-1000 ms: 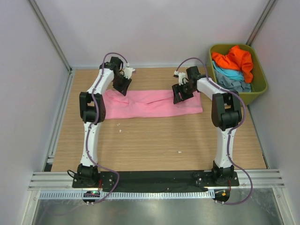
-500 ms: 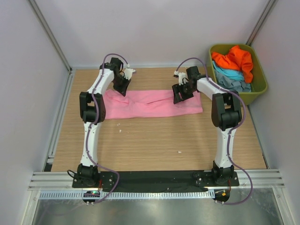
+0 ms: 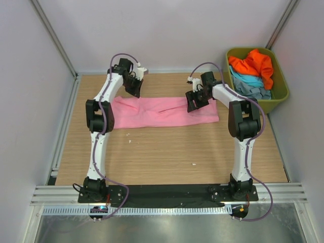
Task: Fold and stack the t-shirts
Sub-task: Fold the tshirt
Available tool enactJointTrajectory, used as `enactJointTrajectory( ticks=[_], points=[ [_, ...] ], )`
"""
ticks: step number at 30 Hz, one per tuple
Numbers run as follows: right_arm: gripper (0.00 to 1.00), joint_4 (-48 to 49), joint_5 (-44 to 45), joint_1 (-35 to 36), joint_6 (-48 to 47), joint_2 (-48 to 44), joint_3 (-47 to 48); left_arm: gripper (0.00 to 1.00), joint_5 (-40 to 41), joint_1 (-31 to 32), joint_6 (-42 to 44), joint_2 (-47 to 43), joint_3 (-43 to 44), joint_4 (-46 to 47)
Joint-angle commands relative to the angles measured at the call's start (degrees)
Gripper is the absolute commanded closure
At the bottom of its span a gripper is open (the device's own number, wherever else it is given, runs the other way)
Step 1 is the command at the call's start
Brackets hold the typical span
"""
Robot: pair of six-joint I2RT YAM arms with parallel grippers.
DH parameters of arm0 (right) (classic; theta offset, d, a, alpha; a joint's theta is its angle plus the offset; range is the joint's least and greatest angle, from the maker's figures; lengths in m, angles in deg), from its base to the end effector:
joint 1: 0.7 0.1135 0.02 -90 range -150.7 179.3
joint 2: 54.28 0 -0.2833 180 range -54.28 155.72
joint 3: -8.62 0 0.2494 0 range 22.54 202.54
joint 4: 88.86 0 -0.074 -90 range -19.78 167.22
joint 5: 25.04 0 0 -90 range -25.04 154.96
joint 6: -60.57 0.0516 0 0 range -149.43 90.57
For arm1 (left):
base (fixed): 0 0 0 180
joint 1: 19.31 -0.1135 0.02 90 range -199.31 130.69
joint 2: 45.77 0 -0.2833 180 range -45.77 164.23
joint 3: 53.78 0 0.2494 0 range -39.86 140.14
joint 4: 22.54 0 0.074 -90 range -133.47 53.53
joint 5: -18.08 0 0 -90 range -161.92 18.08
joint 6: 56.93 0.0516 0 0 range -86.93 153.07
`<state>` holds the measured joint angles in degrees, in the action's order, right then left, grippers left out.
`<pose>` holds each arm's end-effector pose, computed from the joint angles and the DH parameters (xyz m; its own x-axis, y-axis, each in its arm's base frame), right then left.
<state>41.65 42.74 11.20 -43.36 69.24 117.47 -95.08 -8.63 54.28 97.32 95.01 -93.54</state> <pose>0.4566 0.1162 0.1769 -0.7700 -0.3900 -0.5050 -0.5538 0.8015 0.2254 0.5322 -0.1210 0.1981 -0.7122 0.4728 -0.5188 0.6324 0.7530 -0.1819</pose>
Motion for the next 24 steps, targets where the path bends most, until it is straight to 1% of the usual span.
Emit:
enactJointTrajectory(
  ticks=[1,8,14,15,16,17,18,20,21,23,24],
  points=[
    [0.33,1.29,0.51,0.23,-1.01,-0.48,0.42,1.00,-3.38,0.66,-1.70,-4.04,2.59,4.78],
    [0.33,1.47,0.86,0.40,-1.10,-0.48,0.43,1.00,-4.26,1.54,-2.49,-2.81,2.94,6.36],
    [0.32,1.30,0.95,0.40,-1.10,-0.65,-0.01,0.99,-4.09,1.54,-4.95,-3.16,2.86,10.49],
    [0.32,1.38,0.95,0.49,-0.92,-0.65,0.07,0.89,-3.65,1.63,-5.47,-3.43,3.12,11.02],
    [0.33,1.30,0.95,0.40,-0.92,-0.74,0.25,0.75,-1.82,1.63,-6.70,-4.39,3.73,12.07],
    [0.32,1.29,1.12,0.40,-0.92,-0.92,0.34,0.75,-0.50,1.54,-7.49,-4.39,3.65,12.86],
    [0.33,1.47,1.38,0.40,-0.75,-1.00,0.34,0.63,1.17,1.54,-8.37,-6.14,3.47,13.31],
    [0.32,2.26,2.70,0.40,-0.66,-1.79,0.34,0.53,4.42,1.54,-9.08,-8.60,1.55,14.27],
    [0.33,2.52,3.23,0.32,-0.40,-2.23,0.42,0.50,5.22,1.45,-9.17,-11.75,-1.94,14.89],
    [0.32,3.22,4.37,0.32,-0.13,-2.24,0.69,0.46,6.02,1.45,-9.17,-14.93,-6.53,15.51],
    [0.32,3.14,4.64,0.23,-0.13,-2.06,0.95,0.45,5.50,1.45,-8.56,-16.77,-8.46,15.16]
  ],
)
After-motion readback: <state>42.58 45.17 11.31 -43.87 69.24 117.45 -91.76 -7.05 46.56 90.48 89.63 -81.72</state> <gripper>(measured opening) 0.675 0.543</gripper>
